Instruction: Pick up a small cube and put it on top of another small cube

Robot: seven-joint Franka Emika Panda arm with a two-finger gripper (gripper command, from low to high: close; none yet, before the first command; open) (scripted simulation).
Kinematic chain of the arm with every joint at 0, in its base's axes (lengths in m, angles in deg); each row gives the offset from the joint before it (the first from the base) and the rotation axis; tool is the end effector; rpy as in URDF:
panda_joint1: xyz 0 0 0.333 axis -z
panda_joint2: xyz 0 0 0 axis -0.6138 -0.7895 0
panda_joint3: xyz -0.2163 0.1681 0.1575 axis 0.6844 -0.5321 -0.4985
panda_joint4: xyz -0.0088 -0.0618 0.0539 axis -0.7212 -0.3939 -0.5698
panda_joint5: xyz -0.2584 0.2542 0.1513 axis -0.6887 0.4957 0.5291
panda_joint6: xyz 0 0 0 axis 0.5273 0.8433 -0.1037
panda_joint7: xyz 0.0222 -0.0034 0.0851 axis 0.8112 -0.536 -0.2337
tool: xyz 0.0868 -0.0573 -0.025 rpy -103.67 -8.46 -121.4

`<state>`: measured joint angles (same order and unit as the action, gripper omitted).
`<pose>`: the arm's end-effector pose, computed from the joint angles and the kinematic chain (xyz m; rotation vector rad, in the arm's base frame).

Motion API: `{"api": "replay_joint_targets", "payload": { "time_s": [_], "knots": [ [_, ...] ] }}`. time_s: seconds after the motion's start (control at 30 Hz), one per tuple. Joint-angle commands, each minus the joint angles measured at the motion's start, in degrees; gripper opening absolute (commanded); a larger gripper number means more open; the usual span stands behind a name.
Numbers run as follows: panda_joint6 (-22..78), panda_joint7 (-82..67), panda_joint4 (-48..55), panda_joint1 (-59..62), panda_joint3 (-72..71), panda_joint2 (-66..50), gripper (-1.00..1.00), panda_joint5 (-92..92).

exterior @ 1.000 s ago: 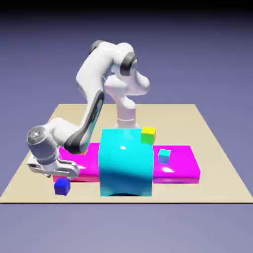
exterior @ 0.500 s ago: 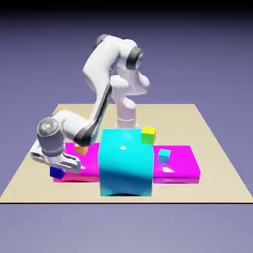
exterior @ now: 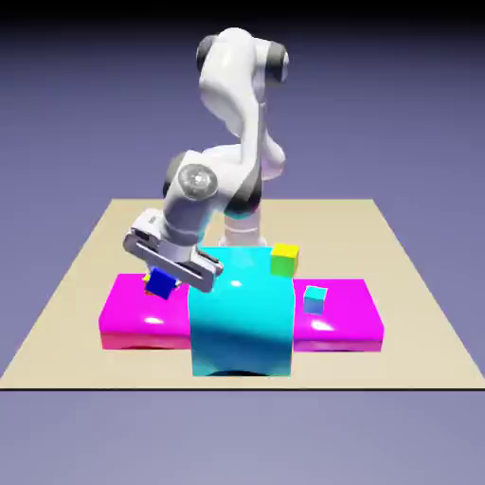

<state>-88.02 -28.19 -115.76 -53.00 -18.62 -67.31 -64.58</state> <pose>0.5244 -0.0855 0.3574 2.3635 -1.3646 -0.2293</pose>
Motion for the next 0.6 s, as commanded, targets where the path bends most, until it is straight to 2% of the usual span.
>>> {"api": "replay_joint_targets", "payload": {
  "time_s": [0.0,0.47,0.57],
  "knots": [
    [1.18,-0.52,-0.01,0.93,-2.08,1.02,-1.0,0.91],
    [17.03,-10.83,0.76,12.76,-31.15,13.56,-1.0,17.48],
    [15.34,-11.06,-1.29,12.95,-31.75,13.87,-1.0,17.85]
  ]
}}
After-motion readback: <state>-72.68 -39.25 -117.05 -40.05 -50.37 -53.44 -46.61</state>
